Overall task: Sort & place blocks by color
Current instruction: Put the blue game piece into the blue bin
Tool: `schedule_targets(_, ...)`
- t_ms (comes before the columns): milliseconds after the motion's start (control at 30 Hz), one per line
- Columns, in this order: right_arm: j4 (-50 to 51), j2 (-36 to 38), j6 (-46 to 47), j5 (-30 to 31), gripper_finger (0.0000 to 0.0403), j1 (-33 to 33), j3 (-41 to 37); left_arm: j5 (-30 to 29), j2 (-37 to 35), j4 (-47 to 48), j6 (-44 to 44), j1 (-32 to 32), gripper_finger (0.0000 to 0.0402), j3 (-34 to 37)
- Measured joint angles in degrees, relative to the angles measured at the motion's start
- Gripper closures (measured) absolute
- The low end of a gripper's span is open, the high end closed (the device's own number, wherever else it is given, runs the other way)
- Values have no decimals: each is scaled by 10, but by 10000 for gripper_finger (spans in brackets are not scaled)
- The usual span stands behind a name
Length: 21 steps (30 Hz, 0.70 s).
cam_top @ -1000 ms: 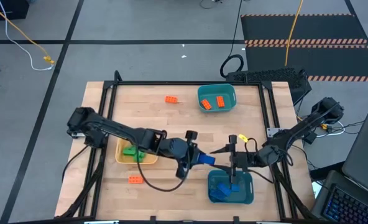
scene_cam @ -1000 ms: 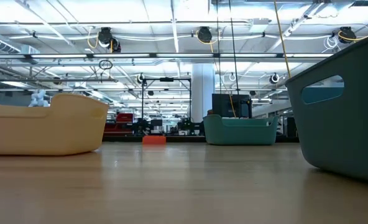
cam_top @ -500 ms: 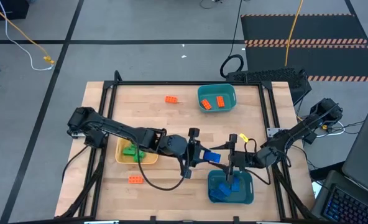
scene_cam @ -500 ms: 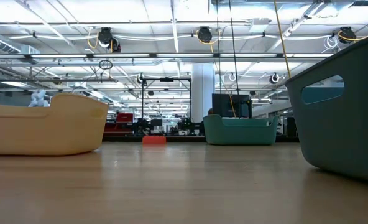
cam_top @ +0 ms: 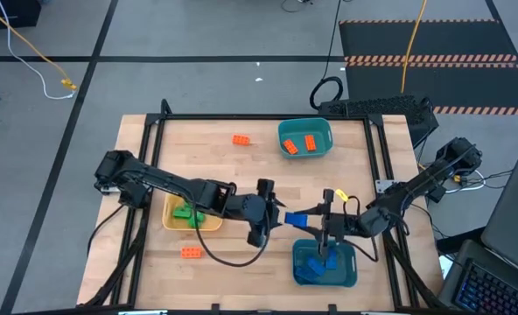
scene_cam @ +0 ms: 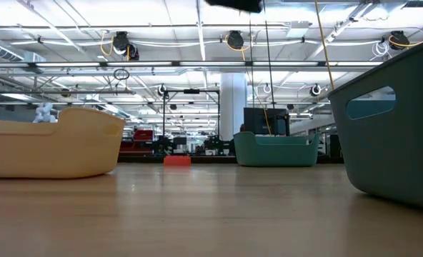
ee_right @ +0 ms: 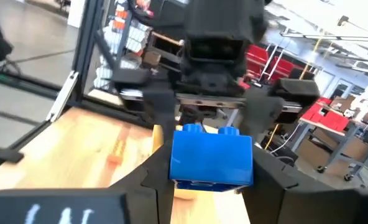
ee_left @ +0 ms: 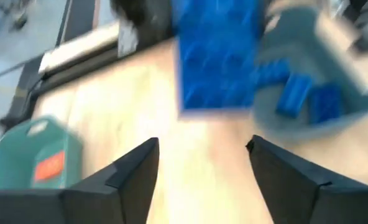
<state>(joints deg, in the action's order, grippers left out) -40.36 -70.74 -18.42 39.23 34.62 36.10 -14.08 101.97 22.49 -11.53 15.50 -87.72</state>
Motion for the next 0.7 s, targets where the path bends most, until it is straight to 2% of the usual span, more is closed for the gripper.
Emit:
schedule_targets(133, 22, 3, 5, -1, 276, 17, 0, -58, -4, 74, 2, 0, 130, 0)
schedule_targets(233, 61, 14, 46, -4, 276, 37, 0, -92, -14, 119, 29, -1, 124, 0)
schedule_targets(433, 178, 29, 234, -67, 276, 72, 0, -114, -39, 218, 82, -2, 129, 0)
schedule_targets(567, 236, 28, 342, -119, 276, 85, 0, -115, -52, 229, 108, -2, 146, 0)
schedule_targets(700, 286, 27, 441, -140, 276, 93, 0, -115, -53, 233, 123, -2, 164, 0)
